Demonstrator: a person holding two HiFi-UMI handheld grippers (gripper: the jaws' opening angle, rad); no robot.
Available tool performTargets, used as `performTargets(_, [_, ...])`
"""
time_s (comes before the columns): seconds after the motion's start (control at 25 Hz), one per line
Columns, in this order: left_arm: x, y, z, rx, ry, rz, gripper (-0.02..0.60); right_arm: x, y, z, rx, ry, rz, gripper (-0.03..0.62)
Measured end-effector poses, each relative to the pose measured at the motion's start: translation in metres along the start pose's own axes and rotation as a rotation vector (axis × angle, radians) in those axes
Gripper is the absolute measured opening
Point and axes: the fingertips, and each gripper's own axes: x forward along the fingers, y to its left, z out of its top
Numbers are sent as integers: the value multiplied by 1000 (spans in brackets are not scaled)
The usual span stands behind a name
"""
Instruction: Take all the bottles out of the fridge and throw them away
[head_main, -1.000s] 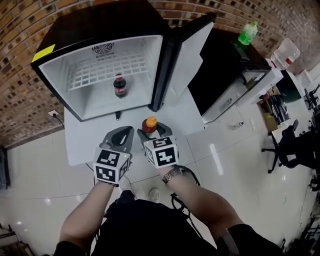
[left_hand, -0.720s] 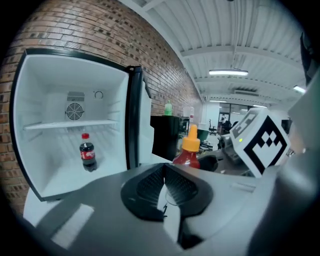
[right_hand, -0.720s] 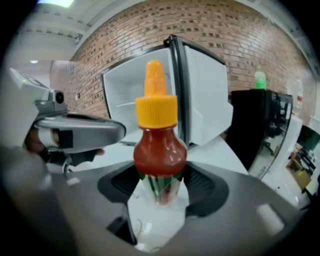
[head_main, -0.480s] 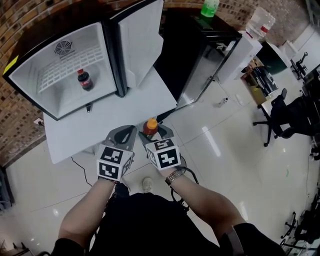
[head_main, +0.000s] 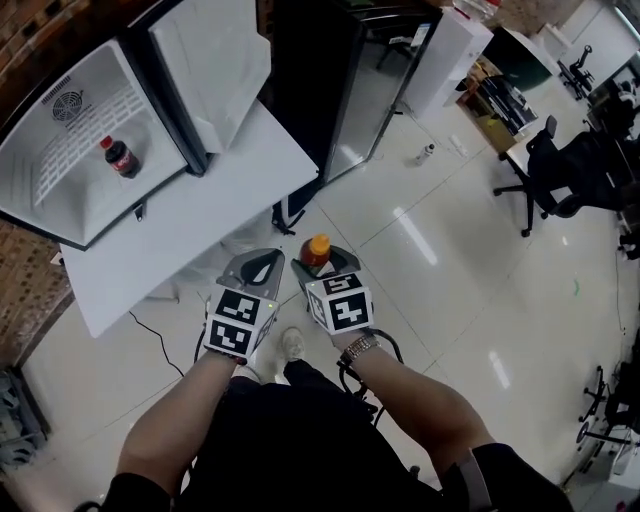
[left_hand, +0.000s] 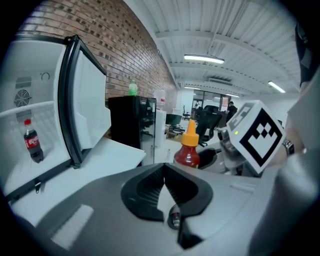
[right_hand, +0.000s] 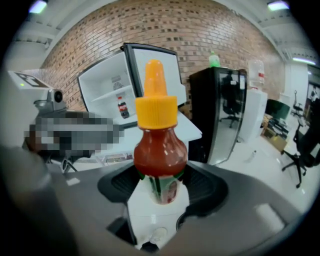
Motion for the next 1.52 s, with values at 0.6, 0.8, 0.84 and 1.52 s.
performTargets(0.6, [54, -60, -91, -5, 160, -214, 3, 6, -29, -131, 274, 130, -133, 273])
performTargets(0.8, [79, -77, -133, -19, 225, -256, 3, 16, -41, -188, 361, 200, -151, 273])
performTargets(0.84, [85, -80, -141, -22, 239, -264, 3, 20, -45, -198, 380, 210, -155, 273])
performTargets(1.52, [183, -105, -260, -80, 411, -319, 3, 96, -103, -348, 590, 356, -175, 273])
